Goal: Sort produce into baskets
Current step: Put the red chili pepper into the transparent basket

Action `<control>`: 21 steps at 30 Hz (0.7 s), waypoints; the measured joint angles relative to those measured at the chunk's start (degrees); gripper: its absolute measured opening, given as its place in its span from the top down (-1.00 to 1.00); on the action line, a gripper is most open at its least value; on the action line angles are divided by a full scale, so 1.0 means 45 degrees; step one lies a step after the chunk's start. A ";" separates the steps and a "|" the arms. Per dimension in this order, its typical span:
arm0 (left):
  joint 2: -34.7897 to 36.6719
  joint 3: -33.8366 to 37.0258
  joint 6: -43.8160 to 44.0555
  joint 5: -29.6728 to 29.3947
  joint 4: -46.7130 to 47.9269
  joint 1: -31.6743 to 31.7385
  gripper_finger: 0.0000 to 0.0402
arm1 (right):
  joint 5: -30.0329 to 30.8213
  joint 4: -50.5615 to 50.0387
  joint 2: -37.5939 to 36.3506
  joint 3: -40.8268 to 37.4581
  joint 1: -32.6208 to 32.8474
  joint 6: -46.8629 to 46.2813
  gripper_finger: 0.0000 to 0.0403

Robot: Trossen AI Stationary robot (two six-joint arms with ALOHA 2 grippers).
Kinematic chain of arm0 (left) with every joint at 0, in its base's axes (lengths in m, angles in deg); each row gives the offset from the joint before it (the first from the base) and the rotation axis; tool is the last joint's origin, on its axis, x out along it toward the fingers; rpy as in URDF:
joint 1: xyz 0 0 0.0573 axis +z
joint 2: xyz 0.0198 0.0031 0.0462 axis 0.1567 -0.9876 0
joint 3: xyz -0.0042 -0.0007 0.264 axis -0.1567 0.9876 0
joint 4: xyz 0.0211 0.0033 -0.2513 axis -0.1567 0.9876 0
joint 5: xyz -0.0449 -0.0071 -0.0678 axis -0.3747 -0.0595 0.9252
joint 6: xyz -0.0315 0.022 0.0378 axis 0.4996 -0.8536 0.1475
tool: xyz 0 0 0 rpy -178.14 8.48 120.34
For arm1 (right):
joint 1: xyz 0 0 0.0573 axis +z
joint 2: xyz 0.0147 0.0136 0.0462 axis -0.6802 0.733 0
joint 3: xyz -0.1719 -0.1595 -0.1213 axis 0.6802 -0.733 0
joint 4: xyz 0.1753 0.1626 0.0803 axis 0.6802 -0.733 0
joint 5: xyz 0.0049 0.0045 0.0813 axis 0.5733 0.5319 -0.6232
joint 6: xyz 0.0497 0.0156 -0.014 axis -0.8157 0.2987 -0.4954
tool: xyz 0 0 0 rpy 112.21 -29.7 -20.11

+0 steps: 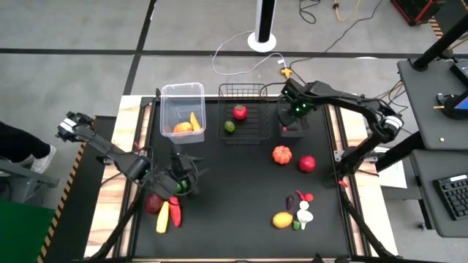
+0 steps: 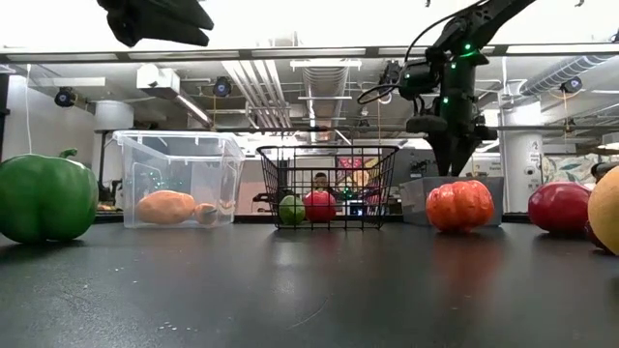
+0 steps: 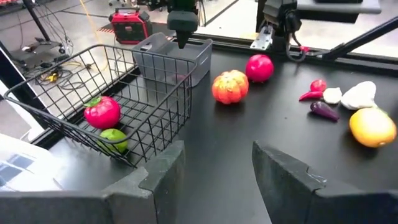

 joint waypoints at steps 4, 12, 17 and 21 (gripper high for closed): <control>0.0110 0.0000 0.0461 0.0742 -0.0006 0.0000 0.15 | 0.0077 0.0060 -0.0495 0.0000 0.0207 -0.0108 0.23; 0.0053 -0.0061 0.1794 0.2269 0.0073 -0.0073 0.15 | 0.0598 0.0359 -0.1874 0.0000 0.1713 -0.0390 0.22; -0.0145 -0.0710 0.2280 0.3577 0.0359 -0.0247 0.15 | 0.1577 0.0618 -0.2769 0.0000 0.3237 -0.0919 0.24; -0.0490 -0.1523 0.2804 0.4121 0.1428 -0.0488 0.15 | 0.1706 0.1209 -0.3241 0.0000 0.4440 -0.1218 0.23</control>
